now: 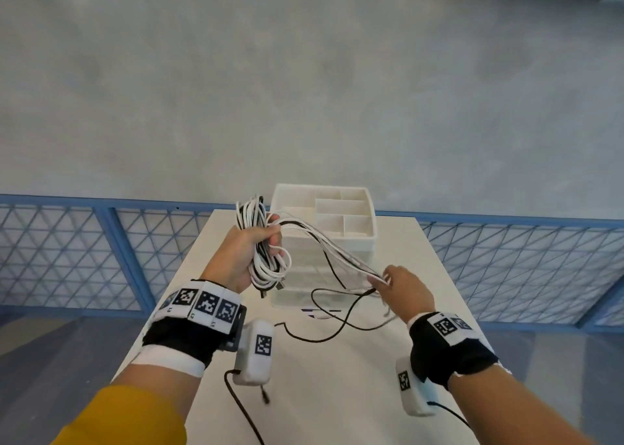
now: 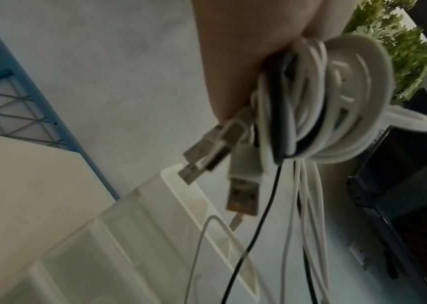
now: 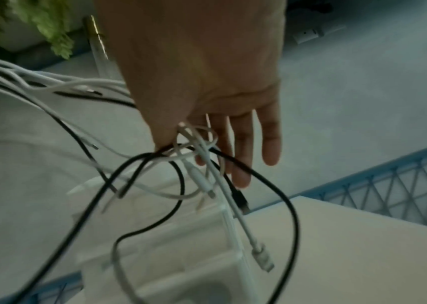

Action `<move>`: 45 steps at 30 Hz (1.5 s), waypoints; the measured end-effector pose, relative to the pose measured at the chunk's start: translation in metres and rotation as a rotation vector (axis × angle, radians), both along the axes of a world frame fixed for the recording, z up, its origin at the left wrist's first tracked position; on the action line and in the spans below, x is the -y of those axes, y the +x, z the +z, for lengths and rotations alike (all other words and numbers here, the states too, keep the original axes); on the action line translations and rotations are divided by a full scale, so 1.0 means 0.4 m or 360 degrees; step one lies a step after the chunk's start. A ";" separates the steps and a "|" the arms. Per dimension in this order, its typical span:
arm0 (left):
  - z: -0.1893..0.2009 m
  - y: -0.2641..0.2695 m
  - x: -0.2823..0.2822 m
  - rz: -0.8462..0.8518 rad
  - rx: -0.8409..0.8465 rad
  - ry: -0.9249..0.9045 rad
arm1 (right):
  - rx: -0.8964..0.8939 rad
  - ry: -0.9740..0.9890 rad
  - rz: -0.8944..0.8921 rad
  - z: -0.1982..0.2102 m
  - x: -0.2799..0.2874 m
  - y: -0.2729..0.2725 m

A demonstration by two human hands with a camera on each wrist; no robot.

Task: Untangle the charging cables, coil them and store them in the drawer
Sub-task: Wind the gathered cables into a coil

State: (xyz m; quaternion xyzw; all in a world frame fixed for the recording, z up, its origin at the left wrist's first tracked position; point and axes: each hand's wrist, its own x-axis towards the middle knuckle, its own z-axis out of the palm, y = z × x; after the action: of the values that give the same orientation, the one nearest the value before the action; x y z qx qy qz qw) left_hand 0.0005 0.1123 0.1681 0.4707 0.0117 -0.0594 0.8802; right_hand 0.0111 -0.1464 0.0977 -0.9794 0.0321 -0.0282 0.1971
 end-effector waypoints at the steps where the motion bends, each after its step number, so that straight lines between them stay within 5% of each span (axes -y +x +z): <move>1: -0.007 0.003 0.002 -0.0008 -0.0023 -0.0017 | -0.0032 0.0109 -0.0071 -0.007 -0.002 -0.004; 5: -0.019 0.014 -0.014 0.0062 -0.0104 -0.0100 | 0.0458 0.0970 -0.0088 -0.022 0.005 -0.025; 7: -0.018 0.016 -0.012 0.0067 -0.0122 -0.0137 | 0.0602 0.1070 -0.0181 -0.025 0.009 -0.032; 10: -0.023 0.015 0.000 0.0045 -0.0095 -0.0148 | 0.0415 0.1138 -0.0311 -0.041 0.012 -0.028; 15: -0.024 0.023 -0.022 0.0073 -0.0045 -0.0116 | 0.0031 0.1512 0.0119 -0.010 0.034 -0.035; 19: -0.029 0.026 -0.024 0.0081 -0.0044 -0.0004 | 0.0208 0.0664 0.0038 -0.027 0.042 -0.024; 21: -0.032 0.022 -0.008 0.0066 -0.0045 0.0040 | 0.0263 0.0590 -0.0066 -0.027 0.026 -0.032; 24: -0.034 0.013 0.029 0.0053 -0.0030 0.0080 | 0.0130 0.0812 -0.0074 -0.030 -0.004 -0.052; 29: -0.029 -0.003 0.073 0.0076 0.0035 0.0257 | -0.0728 0.1519 0.0156 -0.048 -0.088 -0.108; 35: 0.009 -0.029 0.076 -0.0013 0.0074 0.0213 | -0.0408 0.1463 -0.0093 -0.079 -0.149 -0.050; 41: 0.011 -0.040 0.050 -0.0001 0.0075 0.0183 | -0.0317 0.2302 0.0008 -0.031 -0.157 -0.032; 45: -0.008 -0.016 -0.015 0.0197 -0.0004 0.0133 | -0.0616 0.2591 0.0320 -0.013 -0.114 -0.052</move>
State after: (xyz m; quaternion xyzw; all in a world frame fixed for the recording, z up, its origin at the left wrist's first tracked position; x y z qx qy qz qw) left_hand -0.0059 0.1182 0.1650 0.5054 0.0443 -0.0048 0.8617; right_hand -0.0095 -0.1008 0.0926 -0.5174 -0.0117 0.1897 0.8344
